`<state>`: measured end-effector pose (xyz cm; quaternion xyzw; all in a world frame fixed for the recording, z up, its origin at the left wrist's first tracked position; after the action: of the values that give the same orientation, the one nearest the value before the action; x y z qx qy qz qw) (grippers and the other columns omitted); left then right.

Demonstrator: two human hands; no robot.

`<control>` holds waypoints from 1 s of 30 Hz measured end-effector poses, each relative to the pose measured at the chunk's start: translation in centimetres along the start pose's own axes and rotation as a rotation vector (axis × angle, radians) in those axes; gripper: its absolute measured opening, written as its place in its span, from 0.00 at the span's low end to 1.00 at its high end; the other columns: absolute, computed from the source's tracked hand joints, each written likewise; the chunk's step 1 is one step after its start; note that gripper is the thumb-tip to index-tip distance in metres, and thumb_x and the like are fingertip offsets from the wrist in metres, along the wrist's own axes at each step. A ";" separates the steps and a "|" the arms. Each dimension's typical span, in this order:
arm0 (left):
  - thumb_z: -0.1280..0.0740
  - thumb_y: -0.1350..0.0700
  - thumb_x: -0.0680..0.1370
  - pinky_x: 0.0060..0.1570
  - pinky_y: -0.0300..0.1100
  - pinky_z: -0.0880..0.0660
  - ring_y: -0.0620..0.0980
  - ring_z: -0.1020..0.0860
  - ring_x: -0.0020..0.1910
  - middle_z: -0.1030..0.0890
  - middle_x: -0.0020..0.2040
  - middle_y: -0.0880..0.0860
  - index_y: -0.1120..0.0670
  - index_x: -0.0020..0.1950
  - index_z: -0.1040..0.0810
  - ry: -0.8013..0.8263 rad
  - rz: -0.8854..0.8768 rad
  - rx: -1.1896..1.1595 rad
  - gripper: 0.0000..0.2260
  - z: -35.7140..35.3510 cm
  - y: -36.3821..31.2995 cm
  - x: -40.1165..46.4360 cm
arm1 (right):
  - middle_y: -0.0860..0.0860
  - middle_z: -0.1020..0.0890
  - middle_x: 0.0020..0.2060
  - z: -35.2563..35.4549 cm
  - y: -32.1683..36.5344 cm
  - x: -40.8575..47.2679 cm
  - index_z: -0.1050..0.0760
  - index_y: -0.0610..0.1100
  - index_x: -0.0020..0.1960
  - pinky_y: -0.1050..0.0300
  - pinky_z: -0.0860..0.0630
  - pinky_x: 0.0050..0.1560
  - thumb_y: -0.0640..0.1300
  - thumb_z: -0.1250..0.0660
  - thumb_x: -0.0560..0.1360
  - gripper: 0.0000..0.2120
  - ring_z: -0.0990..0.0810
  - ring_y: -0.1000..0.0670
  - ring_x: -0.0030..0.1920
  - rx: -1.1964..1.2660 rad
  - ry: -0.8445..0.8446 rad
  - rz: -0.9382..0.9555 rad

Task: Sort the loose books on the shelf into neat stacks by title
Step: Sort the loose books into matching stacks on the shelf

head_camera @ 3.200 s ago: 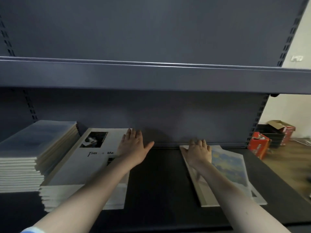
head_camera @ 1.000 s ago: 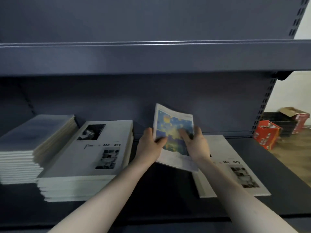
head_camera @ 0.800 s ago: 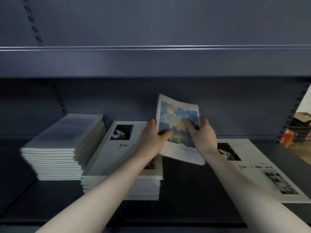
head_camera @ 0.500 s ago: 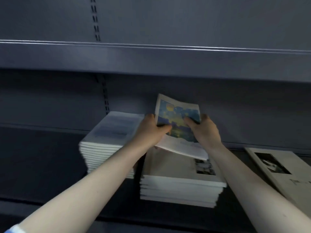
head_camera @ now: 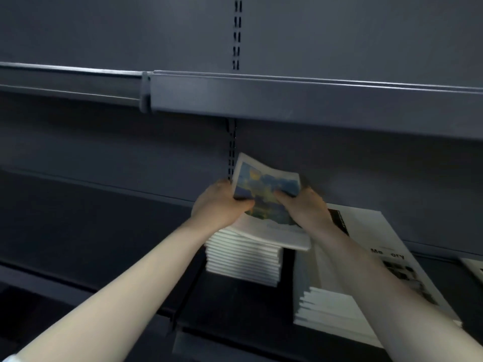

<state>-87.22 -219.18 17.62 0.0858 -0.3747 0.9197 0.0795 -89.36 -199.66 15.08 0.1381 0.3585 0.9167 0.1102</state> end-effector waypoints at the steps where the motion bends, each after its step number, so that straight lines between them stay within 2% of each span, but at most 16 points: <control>1: 0.30 0.47 0.73 0.36 0.40 0.32 0.49 0.24 0.47 0.24 0.43 0.48 0.50 0.45 0.27 0.006 0.009 0.029 0.09 0.0 0.6 0.1 | 0.44 0.21 0.57 -0.8 0.1 -0.1 0.30 0.39 0.65 0.51 0.25 0.52 0.64 0.36 0.72 0.33 0.23 0.42 0.57 -0.019 0.026 -0.007; 4: 0.33 0.44 0.74 0.49 0.43 0.32 0.54 0.27 0.56 0.25 0.48 0.52 0.52 0.44 0.27 0.024 0.033 0.209 0.12 -0.4 2.7 0.6 | 0.44 0.22 0.56 -2.6 0.0 -0.4 0.31 0.39 0.66 0.49 0.24 0.53 0.65 0.36 0.72 0.34 0.23 0.41 0.56 -0.093 0.077 -0.032; 6: 0.35 0.42 0.74 0.55 0.46 0.33 0.58 0.31 0.61 0.26 0.55 0.56 0.55 0.51 0.27 0.027 0.049 0.265 0.17 -1.1 4.0 1.2 | 0.43 0.24 0.60 -2.9 0.0 -0.6 0.33 0.39 0.67 0.49 0.25 0.55 0.65 0.37 0.73 0.35 0.24 0.41 0.59 -0.139 0.077 -0.036; 9: 0.37 0.46 0.78 0.62 0.48 0.32 0.58 0.33 0.66 0.29 0.63 0.59 0.58 0.64 0.28 0.045 0.045 0.198 0.21 -2.1 4.4 1.6 | 0.41 0.31 0.68 -3.1 -0.1 -0.6 0.38 0.39 0.73 0.49 0.29 0.61 0.65 0.39 0.73 0.39 0.29 0.41 0.65 -0.155 0.081 -0.056; 12: 0.41 0.49 0.80 0.62 0.47 0.31 0.59 0.30 0.63 0.32 0.64 0.60 0.61 0.68 0.31 0.069 0.009 0.215 0.20 -2.8 3.6 2.1 | 0.42 0.33 0.68 -3.5 -0.4 0.1 0.38 0.40 0.73 0.48 0.28 0.62 0.65 0.39 0.74 0.38 0.29 0.41 0.65 -0.110 0.094 -0.071; 15: 0.44 0.50 0.82 0.60 0.46 0.31 0.58 0.28 0.62 0.32 0.65 0.60 0.60 0.69 0.33 0.113 0.001 0.214 0.20 -3.5 3.5 3.1 | 0.43 0.33 0.68 -3.6 -0.4 0.8 0.40 0.39 0.74 0.51 0.30 0.59 0.64 0.41 0.75 0.37 0.31 0.42 0.66 -0.106 0.105 -0.082; 21: 0.46 0.51 0.83 0.61 0.47 0.31 0.58 0.29 0.64 0.29 0.67 0.60 0.58 0.72 0.36 0.145 0.005 0.219 0.20 -4.0 3.9 5.0 | 0.42 0.32 0.68 -3.8 0.0 2.0 0.41 0.37 0.73 0.53 0.32 0.56 0.62 0.43 0.78 0.35 0.31 0.43 0.67 -0.122 0.078 -0.076; 30: 0.48 0.52 0.83 0.63 0.42 0.35 0.56 0.33 0.69 0.34 0.72 0.59 0.56 0.76 0.41 0.142 0.012 0.175 0.21 -4.1 3.9 5.1 | 0.42 0.31 0.67 -3.9 -0.4 1.9 0.39 0.37 0.72 0.51 0.33 0.57 0.62 0.43 0.77 0.35 0.31 0.42 0.66 -0.079 0.065 -0.078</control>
<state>-93.36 -218.63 13.25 0.0248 -0.2870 0.9532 0.0923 -92.43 -201.23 12.34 0.0897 0.3303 0.9292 0.1393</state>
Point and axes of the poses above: each hand's wrist, its own x-axis towards the middle knuckle, its own z-axis out of the back of the hand, y = z × x, the point moved 9 cm from there along x, towards the middle knuckle
